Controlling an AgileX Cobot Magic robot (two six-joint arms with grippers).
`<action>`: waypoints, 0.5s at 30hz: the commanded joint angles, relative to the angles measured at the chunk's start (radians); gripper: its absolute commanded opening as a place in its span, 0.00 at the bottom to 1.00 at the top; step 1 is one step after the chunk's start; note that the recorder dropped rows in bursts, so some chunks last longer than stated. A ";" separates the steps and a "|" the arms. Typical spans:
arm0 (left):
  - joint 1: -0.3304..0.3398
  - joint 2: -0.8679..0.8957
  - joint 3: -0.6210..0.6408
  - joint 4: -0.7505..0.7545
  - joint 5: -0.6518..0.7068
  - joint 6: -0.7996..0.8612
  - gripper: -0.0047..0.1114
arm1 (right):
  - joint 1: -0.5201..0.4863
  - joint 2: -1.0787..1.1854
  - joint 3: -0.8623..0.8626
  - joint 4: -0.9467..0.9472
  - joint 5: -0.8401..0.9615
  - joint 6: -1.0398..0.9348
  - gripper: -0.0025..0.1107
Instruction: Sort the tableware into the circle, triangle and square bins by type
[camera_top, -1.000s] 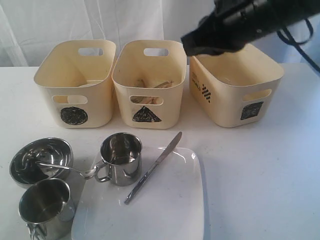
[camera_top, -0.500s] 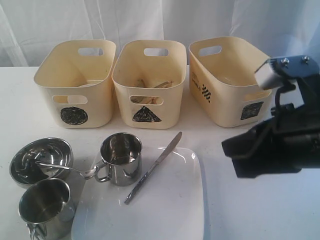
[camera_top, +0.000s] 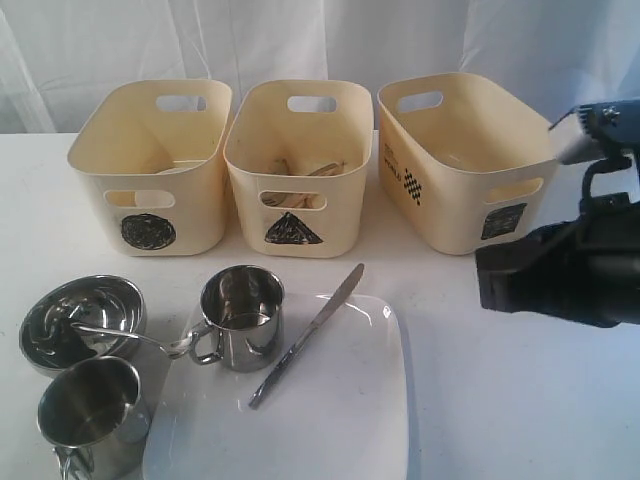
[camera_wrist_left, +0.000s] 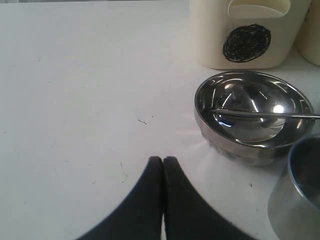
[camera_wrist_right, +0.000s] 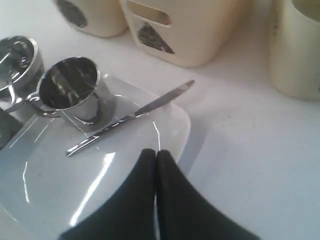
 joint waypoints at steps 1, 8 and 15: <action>-0.003 -0.005 0.000 -0.008 -0.003 0.000 0.04 | 0.000 -0.090 0.157 -0.026 -0.212 0.121 0.02; -0.003 -0.005 0.000 -0.008 -0.003 0.000 0.04 | -0.012 -0.450 0.465 -0.205 -0.413 0.121 0.02; -0.003 -0.005 0.000 -0.008 -0.003 0.000 0.04 | -0.138 -0.700 0.587 -0.366 -0.341 0.212 0.02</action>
